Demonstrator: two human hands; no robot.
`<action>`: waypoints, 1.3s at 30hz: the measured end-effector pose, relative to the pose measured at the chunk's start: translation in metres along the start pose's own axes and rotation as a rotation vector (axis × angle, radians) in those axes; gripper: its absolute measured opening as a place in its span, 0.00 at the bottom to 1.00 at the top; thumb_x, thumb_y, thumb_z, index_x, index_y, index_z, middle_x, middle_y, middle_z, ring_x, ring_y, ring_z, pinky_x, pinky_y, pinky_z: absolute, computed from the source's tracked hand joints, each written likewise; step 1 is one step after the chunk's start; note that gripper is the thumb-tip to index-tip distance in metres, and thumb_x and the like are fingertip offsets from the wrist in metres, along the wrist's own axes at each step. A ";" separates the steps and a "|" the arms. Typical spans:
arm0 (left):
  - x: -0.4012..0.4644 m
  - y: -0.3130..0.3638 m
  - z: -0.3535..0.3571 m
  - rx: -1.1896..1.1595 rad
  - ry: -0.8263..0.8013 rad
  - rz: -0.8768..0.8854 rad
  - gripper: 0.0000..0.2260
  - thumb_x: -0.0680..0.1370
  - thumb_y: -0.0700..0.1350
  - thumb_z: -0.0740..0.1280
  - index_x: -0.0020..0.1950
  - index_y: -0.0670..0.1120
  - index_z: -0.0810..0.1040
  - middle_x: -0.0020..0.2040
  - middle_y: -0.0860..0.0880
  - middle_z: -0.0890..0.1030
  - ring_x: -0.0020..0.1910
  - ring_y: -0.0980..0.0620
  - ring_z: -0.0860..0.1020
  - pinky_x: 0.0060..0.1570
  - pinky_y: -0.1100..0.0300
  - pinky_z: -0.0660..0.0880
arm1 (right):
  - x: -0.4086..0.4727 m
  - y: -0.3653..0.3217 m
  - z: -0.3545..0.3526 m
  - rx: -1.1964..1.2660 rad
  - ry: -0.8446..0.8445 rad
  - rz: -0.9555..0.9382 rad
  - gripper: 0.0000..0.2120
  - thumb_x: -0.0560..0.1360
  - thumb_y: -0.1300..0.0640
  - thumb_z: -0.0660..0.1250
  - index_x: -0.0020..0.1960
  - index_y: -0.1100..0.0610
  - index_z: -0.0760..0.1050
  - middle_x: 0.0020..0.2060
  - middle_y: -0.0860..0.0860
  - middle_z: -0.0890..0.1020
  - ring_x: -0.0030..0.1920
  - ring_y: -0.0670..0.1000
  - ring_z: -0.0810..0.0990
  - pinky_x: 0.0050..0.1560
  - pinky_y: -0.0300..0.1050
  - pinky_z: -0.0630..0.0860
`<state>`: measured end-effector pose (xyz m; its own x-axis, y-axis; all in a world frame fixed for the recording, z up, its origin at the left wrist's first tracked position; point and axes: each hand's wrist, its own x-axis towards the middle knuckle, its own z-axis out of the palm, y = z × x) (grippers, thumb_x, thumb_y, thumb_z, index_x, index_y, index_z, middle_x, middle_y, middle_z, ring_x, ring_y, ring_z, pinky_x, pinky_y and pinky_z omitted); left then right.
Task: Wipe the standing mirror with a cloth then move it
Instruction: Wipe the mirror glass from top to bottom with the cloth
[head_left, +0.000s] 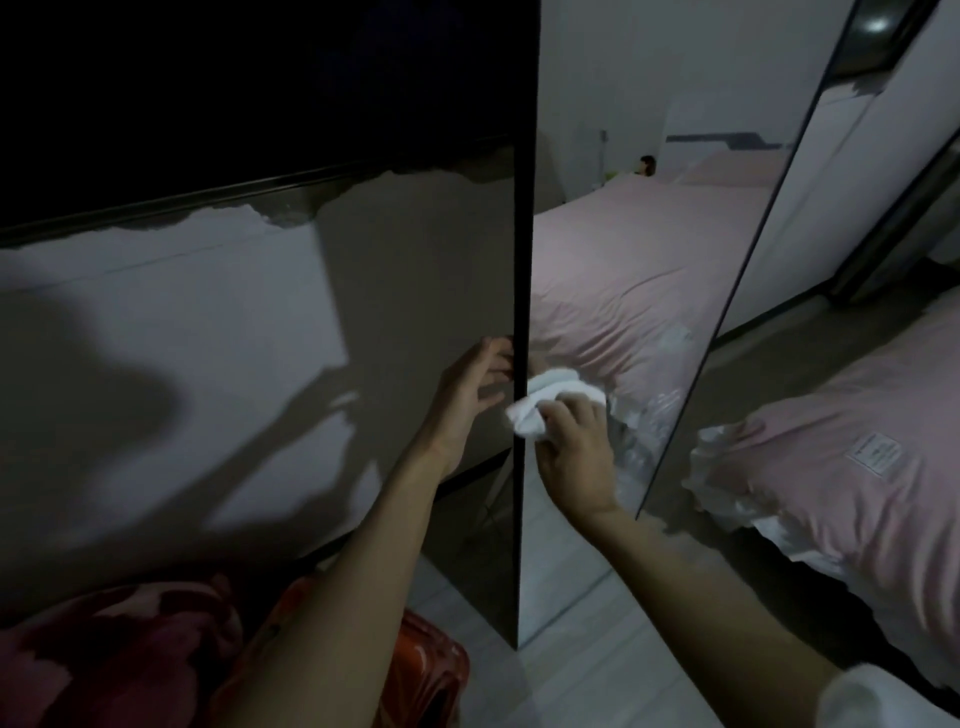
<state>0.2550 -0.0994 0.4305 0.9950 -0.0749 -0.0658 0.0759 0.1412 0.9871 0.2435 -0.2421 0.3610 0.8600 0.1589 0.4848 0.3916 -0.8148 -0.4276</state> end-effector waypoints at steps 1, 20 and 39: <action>0.000 0.000 0.000 -0.014 0.006 0.007 0.14 0.82 0.52 0.50 0.52 0.54 0.76 0.49 0.51 0.79 0.52 0.54 0.76 0.58 0.55 0.70 | -0.008 0.005 0.006 -0.007 -0.100 0.047 0.12 0.70 0.63 0.66 0.54 0.57 0.74 0.52 0.58 0.76 0.52 0.58 0.74 0.47 0.51 0.76; 0.007 -0.014 0.026 0.319 0.221 0.318 0.03 0.80 0.43 0.60 0.54 0.49 0.70 0.45 0.56 0.75 0.43 0.67 0.75 0.42 0.76 0.70 | 0.033 0.046 -0.005 0.093 0.251 0.057 0.15 0.71 0.66 0.66 0.52 0.54 0.65 0.55 0.55 0.65 0.55 0.53 0.65 0.55 0.44 0.66; 0.007 -0.019 0.012 0.392 0.201 0.326 0.02 0.81 0.43 0.57 0.52 0.50 0.64 0.42 0.58 0.70 0.40 0.73 0.71 0.41 0.78 0.66 | -0.045 0.073 0.048 0.180 -0.378 0.580 0.11 0.70 0.68 0.60 0.45 0.52 0.69 0.46 0.56 0.76 0.44 0.53 0.76 0.38 0.39 0.69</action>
<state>0.2597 -0.1141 0.4130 0.9586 0.1064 0.2640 -0.2301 -0.2558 0.9389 0.2494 -0.2818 0.2715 0.9878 -0.0630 -0.1422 -0.1430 -0.7271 -0.6715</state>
